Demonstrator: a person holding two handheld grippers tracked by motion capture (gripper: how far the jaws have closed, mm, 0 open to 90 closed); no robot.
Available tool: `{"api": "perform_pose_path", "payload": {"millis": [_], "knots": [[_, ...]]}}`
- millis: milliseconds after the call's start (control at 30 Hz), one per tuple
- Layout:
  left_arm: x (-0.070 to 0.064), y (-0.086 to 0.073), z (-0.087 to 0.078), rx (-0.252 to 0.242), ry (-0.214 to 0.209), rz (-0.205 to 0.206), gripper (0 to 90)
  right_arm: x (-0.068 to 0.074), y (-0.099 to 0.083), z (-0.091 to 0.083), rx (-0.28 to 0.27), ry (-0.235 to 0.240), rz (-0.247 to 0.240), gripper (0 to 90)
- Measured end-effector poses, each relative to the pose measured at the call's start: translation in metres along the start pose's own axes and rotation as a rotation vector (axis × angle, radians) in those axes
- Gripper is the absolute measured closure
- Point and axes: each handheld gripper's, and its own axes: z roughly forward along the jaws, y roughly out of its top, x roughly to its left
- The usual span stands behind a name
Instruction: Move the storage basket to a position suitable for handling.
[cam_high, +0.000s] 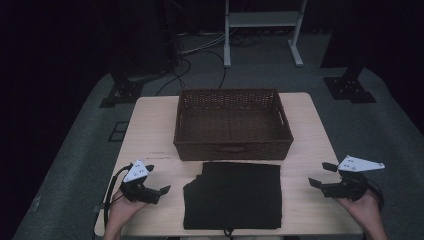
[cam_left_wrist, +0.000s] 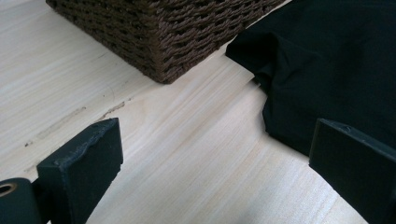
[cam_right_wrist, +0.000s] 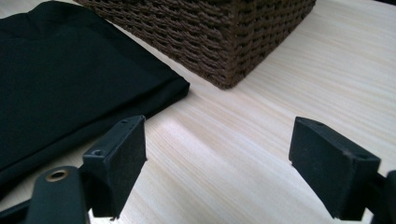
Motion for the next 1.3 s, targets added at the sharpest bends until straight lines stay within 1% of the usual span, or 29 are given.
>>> {"api": "perform_pose_path", "payload": {"millis": [100, 133, 167, 200, 233, 267, 300, 367, 433, 467, 500, 533, 567, 633, 667, 700, 733, 767, 800, 833, 900, 933, 1000, 1067, 1133, 1167, 1200, 1267, 1300], "knots": [[0.001, 0.003, -0.001, -0.003, -0.002, 0.007, 1.9, 0.000, 0.007, -0.001, -0.013, 0.017, -0.012, 17.1], [0.001, 0.007, -0.003, 0.004, -0.008, 0.019, 1.9, 0.000, 0.009, -0.002, -0.017, 0.024, -0.015, 17.1], [0.001, 0.007, -0.003, 0.004, -0.008, 0.019, 1.9, 0.000, 0.009, -0.002, -0.017, 0.024, -0.015, 17.1], [0.001, 0.010, -0.003, 0.004, -0.009, 0.024, 1.9, 0.001, 0.013, -0.003, -0.021, 0.034, -0.025, 17.0], [0.001, 0.012, -0.004, 0.006, -0.010, 0.033, 1.9, 0.001, 0.013, -0.003, -0.021, 0.034, -0.025, 17.0], [0.000, 0.015, -0.005, 0.002, -0.011, 0.041, 1.9, 0.002, 0.017, -0.003, -0.015, 0.043, -0.036, 16.4], [0.000, 0.018, -0.005, 0.001, -0.014, 0.049, 1.9, 0.002, 0.017, -0.003, -0.015, 0.043, -0.036, 16.4], [-0.002, 0.027, -0.006, -0.011, -0.026, 0.065, 1.9, 0.005, 0.023, -0.003, -0.003, 0.055, -0.059, 16.2], [-0.004, 0.033, -0.005, -0.006, -0.035, 0.080, 1.9, 0.006, 0.029, -0.003, -0.001, 0.068, -0.074, 15.8], [-0.004, 0.033, -0.005, -0.006, -0.035, 0.080, 1.9, 0.007, 0.031, -0.002, 0.005, 0.072, -0.084, 15.8], [-0.006, 0.039, -0.002, 0.002, -0.044, 0.097, 1.9, 0.008, 0.035, -0.002, 0.013, 0.075, -0.093, 15.7], [-0.006, 0.039, -0.002, 0.002, -0.044, 0.097, 1.9, 0.008, 0.035, -0.002, 0.013, 0.075, -0.093, 15.7], [-0.007, 0.042, -0.001, 0.004, -0.050, 0.106, 1.9, 0.009, 0.038, -0.002, 0.017, 0.079, -0.106, 15.7], [-0.010, 0.050, 0.001, 0.014, -0.060, 0.129, 1.9, 0.013, 0.048, -0.002, 0.030, 0.094, -0.130, 15.6], [-0.010, 0.050, 0.001, 0.014, -0.060, 0.129, 1.9, 0.014, 0.051, -0.002, 0.032, 0.098, -0.135, 15.6], [-0.013, 0.055, 0.003, 0.016, -0.068, 0.142, 1.9, 0.015, 0.054, -0.002, 0.033, 0.103, -0.145, 15.6], [-0.013, 0.055, 0.003, 0.016, -0.068, 0.142, 1.9, 0.016, 0.057, -0.001, 0.033, 0.109, -0.153, 15.6], [-0.014, 0.057, 0.004, 0.017, -0.074, 0.147, 1.9, 0.016, 0.057, -0.001, 0.033, 0.109, -0.153, 15.6], [-0.017, 0.062, 0.006, 0.032, -0.080, 0.172, 1.9, 0.019, 0.063, 0.000, 0.039, 0.123, -0.169, 15.6], [-0.017, 0.062, 0.006, 0.032, -0.080, 0.172, 1.9, 0.020, 0.065, 0.000, 0.040, 0.128, -0.183, 15.6], [-0.019, 0.067, 0.008, 0.038, -0.087, 0.186, 1.9, 0.021, 0.068, 0.001, 0.041, 0.136, -0.186, 15.6], [-0.020, 0.069, 0.009, 0.041, -0.091, 0.194, 1.9, 0.025, 0.072, 0.003, 0.049, 0.146, -0.202, 15.6], [-0.023, 0.074, 0.012, 0.050, -0.106, 0.207, 1.9, 0.028, 0.075, 0.005, 0.058, 0.157, -0.217, 15.6], [-0.024, 0.075, 0.013, 0.055, -0.110, 0.209, 1.9, 0.029, 0.077, 0.006, 0.062, 0.162, -0.223, 15.6], [-0.028, 0.079, 0.017, 0.059, -0.126, 0.224, 1.9, 0.034, 0.080, 0.011, 0.078, 0.178, -0.242, 15.6], [-0.028, 0.079, 0.017, 0.059, -0.126, 0.224, 1.9, 0.034, 0.080, 0.011, 0.078, 0.178, -0.242, 15.6], [-0.029, 0.081, 0.018, 0.060, -0.131, 0.228, 1.9, 0.038, 0.082, 0.015, 0.092, 0.188, -0.253, 15.6], [-0.032, 0.084, 0.021, 0.065, -0.142, 0.239, 1.9, 0.039, 0.083, 0.017, 0.097, 0.192, -0.263, 15.6], [-0.035, 0.087, 0.024, 0.064, -0.154, 0.245, 1.9, 0.042, 0.085, 0.020, 0.106, 0.207, -0.272, 15.6]]}}
